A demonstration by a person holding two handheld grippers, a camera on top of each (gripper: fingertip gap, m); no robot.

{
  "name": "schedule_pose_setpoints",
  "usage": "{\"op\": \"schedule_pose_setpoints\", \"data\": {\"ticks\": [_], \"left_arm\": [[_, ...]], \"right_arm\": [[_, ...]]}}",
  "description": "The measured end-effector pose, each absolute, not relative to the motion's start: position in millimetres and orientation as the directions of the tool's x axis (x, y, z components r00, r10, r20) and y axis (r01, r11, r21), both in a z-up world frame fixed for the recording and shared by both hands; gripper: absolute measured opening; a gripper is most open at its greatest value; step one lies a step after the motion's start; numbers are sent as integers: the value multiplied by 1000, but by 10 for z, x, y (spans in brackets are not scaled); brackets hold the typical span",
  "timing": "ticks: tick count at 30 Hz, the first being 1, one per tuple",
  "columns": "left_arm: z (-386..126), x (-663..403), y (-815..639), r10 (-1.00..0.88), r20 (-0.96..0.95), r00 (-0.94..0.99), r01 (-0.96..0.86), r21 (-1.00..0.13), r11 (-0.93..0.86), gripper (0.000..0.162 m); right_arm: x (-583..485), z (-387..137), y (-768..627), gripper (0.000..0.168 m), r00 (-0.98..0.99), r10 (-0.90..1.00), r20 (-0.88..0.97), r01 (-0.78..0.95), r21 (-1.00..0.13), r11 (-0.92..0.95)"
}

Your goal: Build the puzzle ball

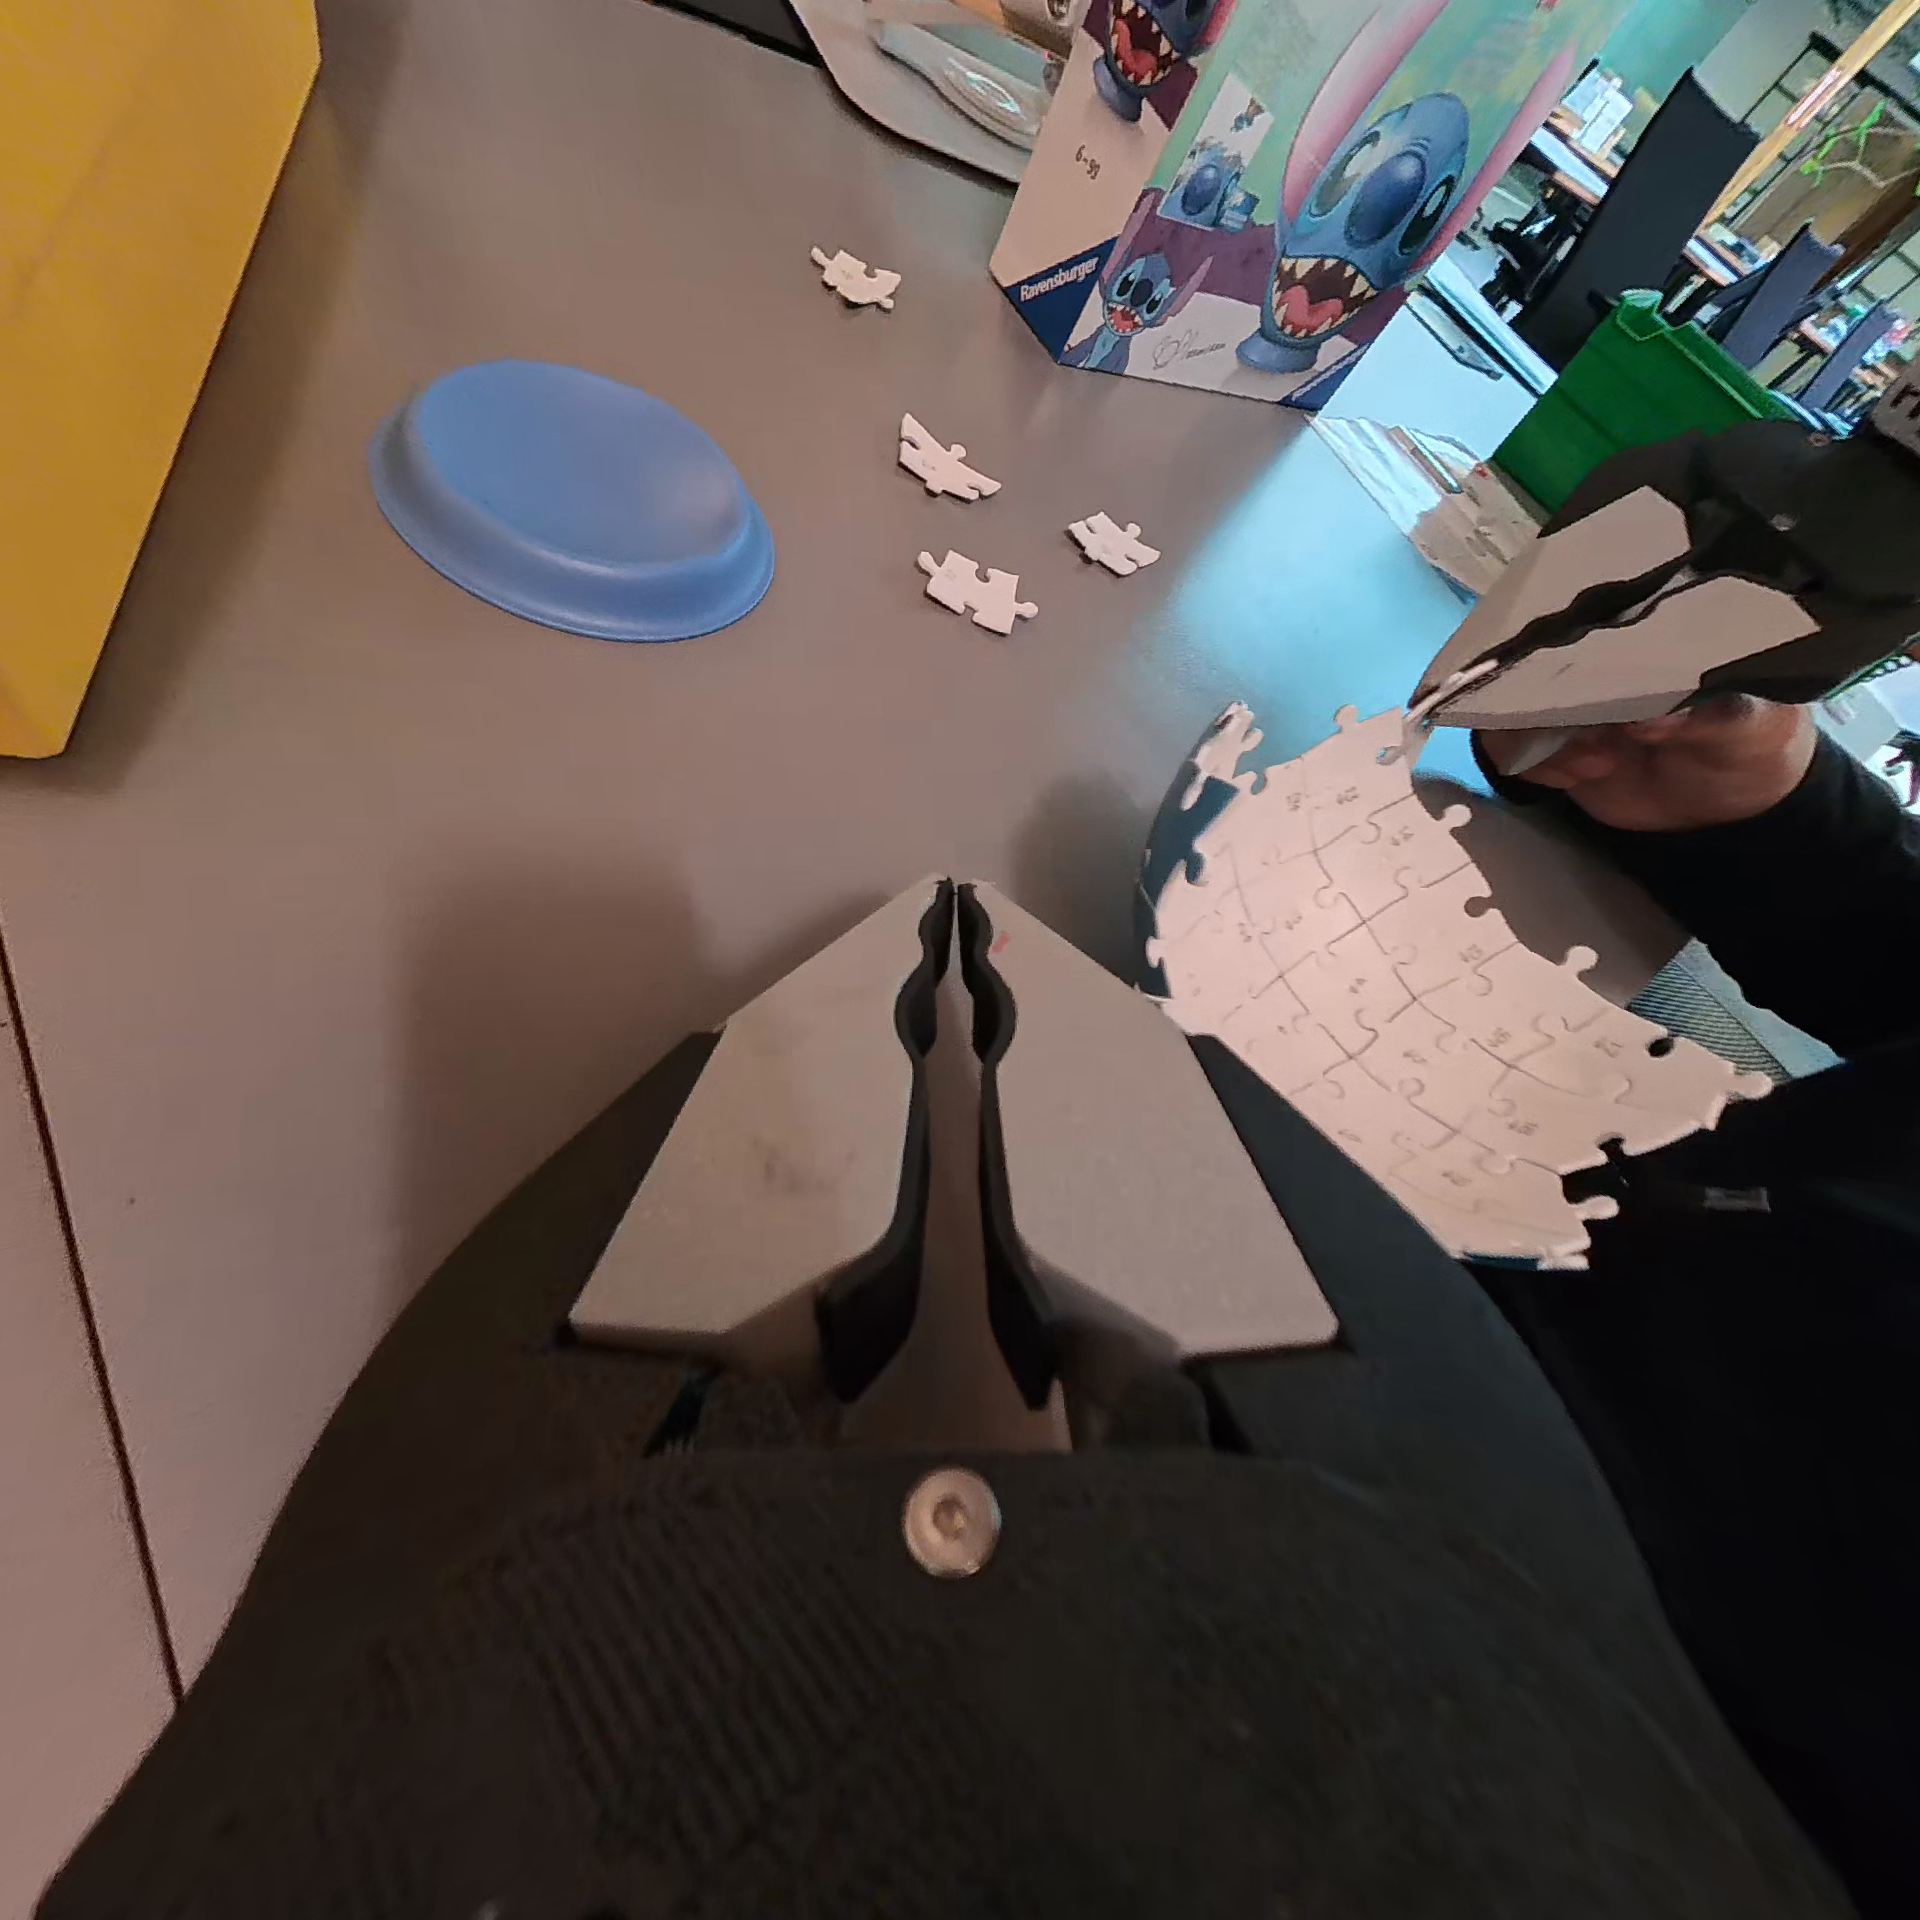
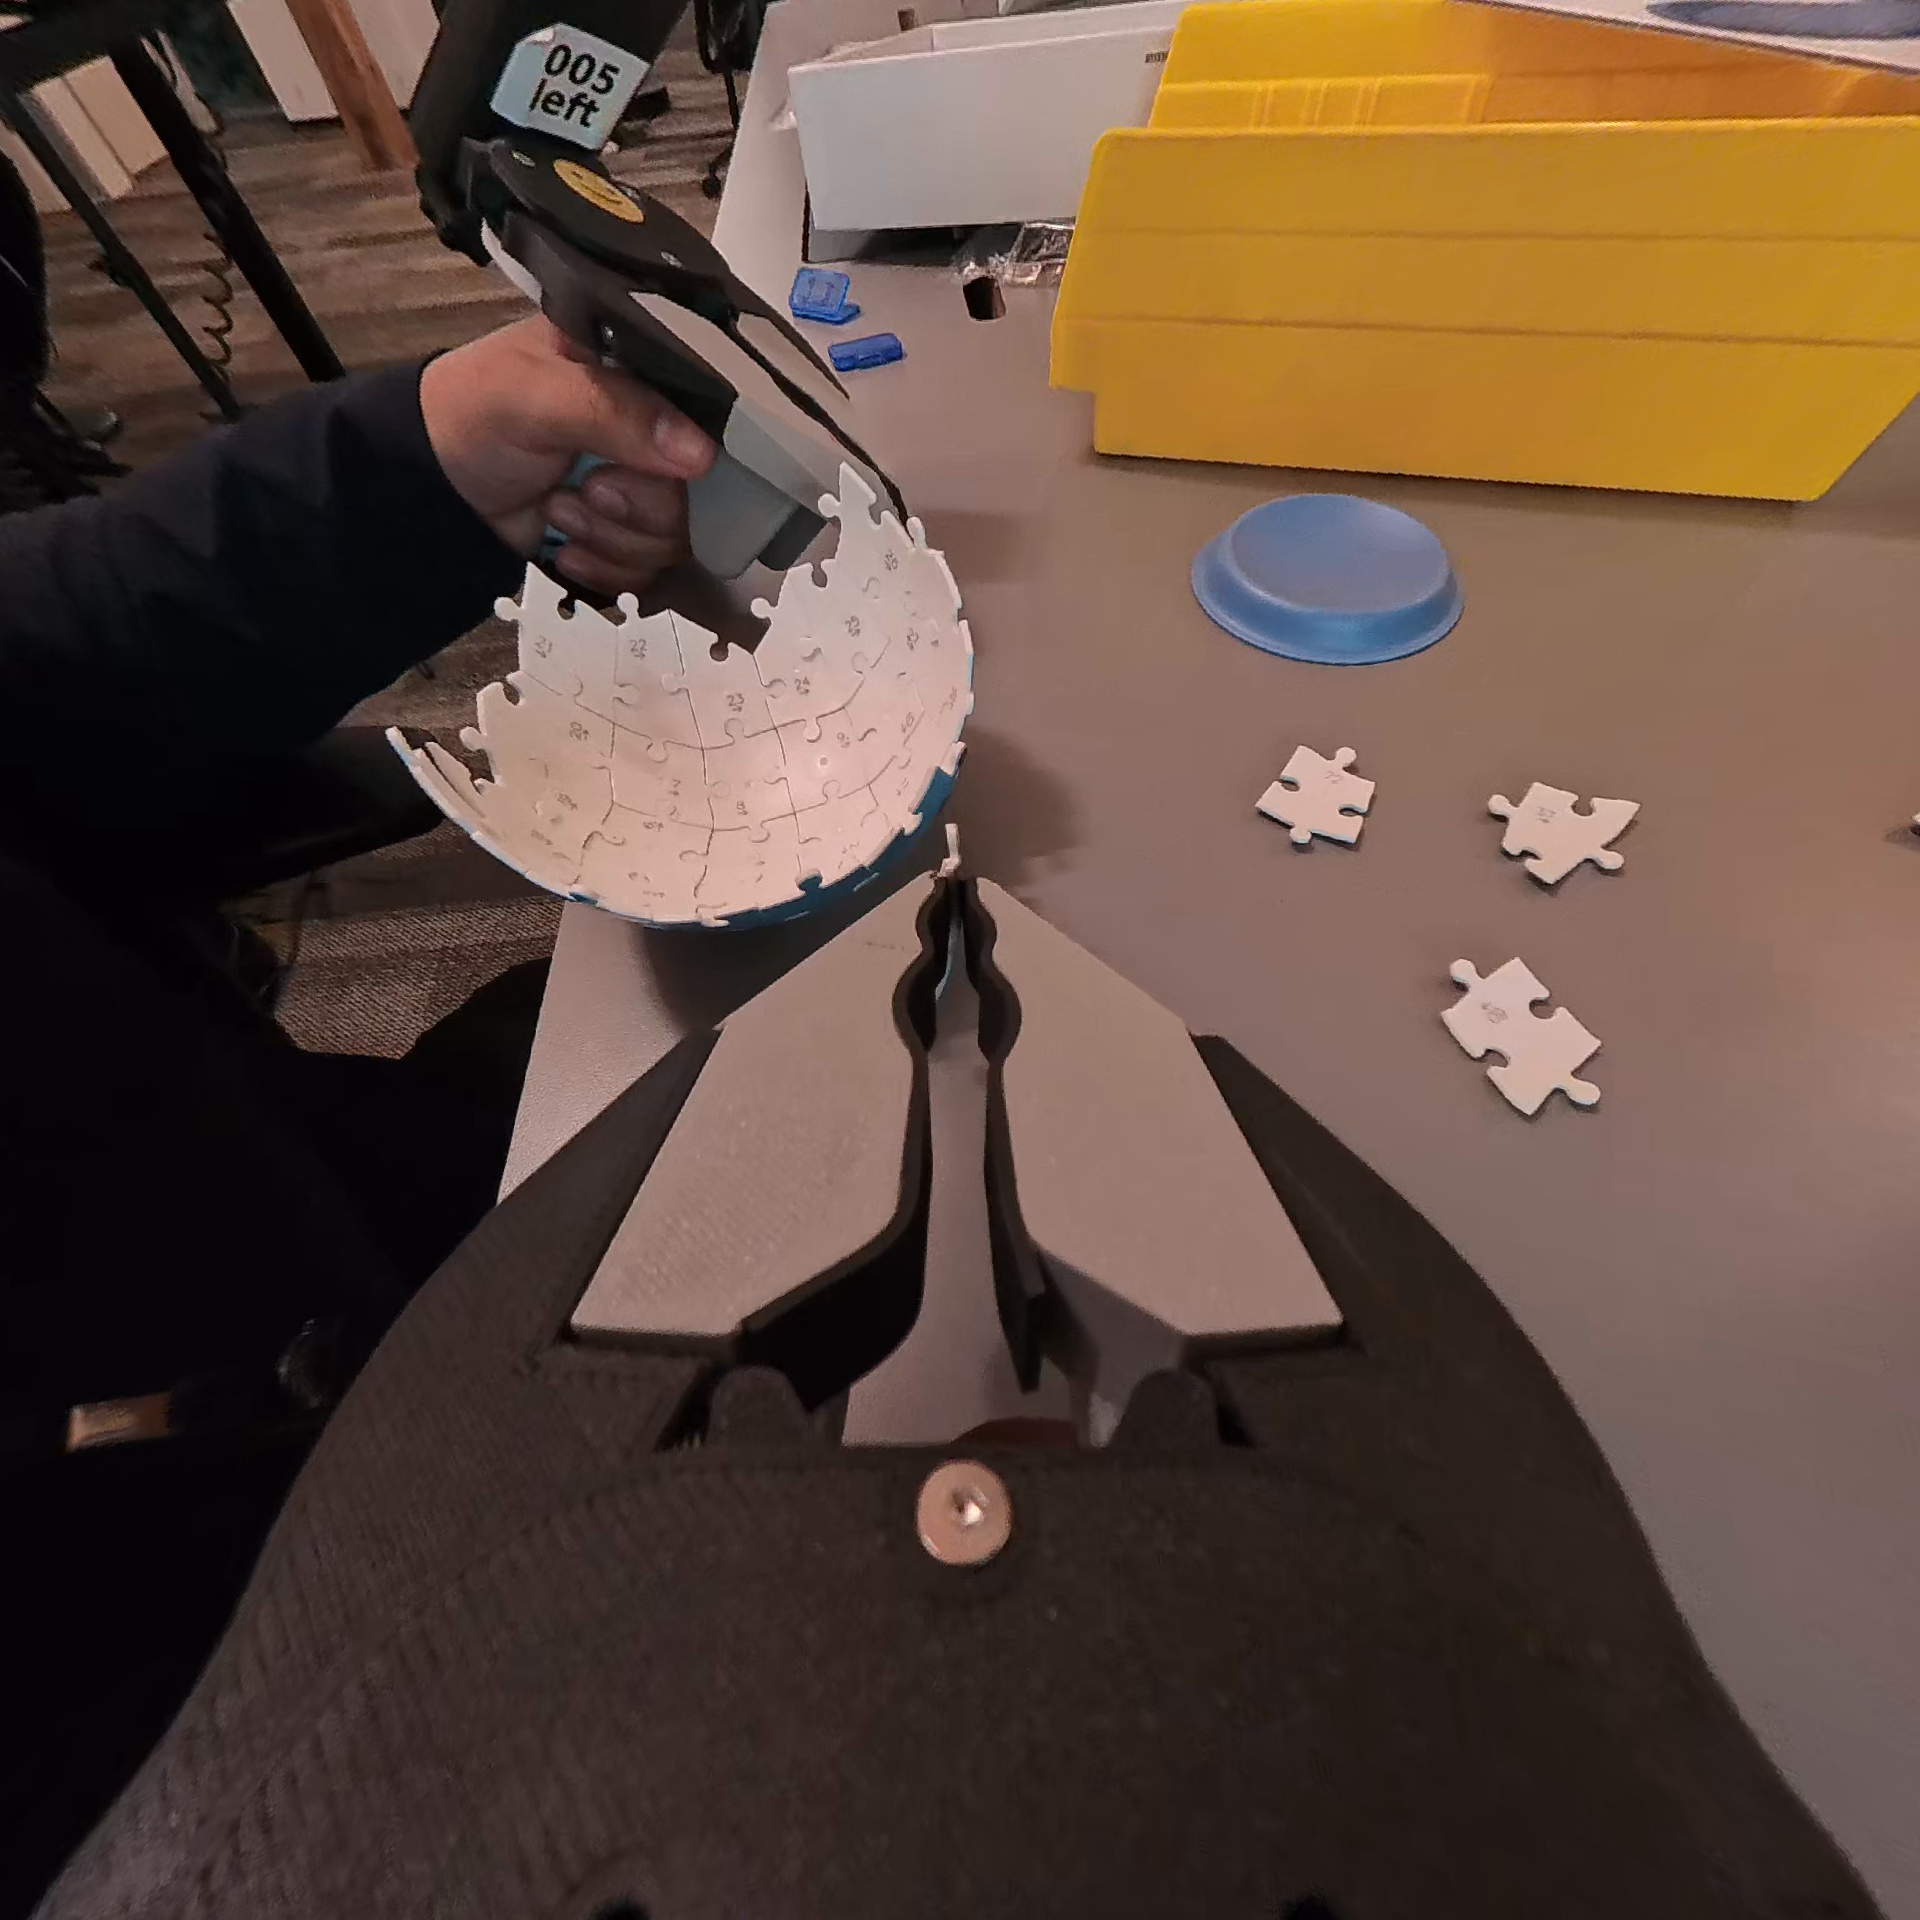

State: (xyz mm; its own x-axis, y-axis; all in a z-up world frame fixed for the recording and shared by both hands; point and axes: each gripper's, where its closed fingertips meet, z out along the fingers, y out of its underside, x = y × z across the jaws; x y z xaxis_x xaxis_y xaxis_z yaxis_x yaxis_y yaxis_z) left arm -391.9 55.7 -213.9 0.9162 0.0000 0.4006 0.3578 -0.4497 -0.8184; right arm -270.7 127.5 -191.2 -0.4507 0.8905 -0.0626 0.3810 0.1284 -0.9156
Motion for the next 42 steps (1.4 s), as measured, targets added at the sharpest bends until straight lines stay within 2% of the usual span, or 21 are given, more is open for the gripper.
{"op": "schedule_pose_setpoints", "data": {"ticks": [18,23,26,29,32,38,42], "left_arm": [[-2025,-3969,492,18,386,922,365,-856,-366,1],[-2133,-4064,121,74,379,922,375,-830,-413,12],[-1923,-4209,-98,93,354,931,362,-849,-384,16],[-1512,-4284,-88,47,358,933,353,-878,-324,19],[-1278,-4227,102,-37,320,947,288,-892,-348,22],[-1278,-4069,594,-154,216,964,121,-875,-469,24],[-1277,-3894,781,-280,214,936,28,-837,-547,25]], "right_arm": [[-2730,-1870,1528,0,-376,926,-30,345,-932,110],[-2689,-1747,1594,0,-378,925,-37,326,-940,95],[-2708,-1635,1622,0,-396,915,-72,335,-940,71],[-2775,-1456,1557,0,-442,891,-106,342,-938,58],[-2876,-1342,1444,0,-478,875,-78,351,-930,109],[-3064,-1307,1132,0,-544,838,-31,389,-895,220],[-3192,-1348,1021,0,-563,826,3,407,-869,280]]}}
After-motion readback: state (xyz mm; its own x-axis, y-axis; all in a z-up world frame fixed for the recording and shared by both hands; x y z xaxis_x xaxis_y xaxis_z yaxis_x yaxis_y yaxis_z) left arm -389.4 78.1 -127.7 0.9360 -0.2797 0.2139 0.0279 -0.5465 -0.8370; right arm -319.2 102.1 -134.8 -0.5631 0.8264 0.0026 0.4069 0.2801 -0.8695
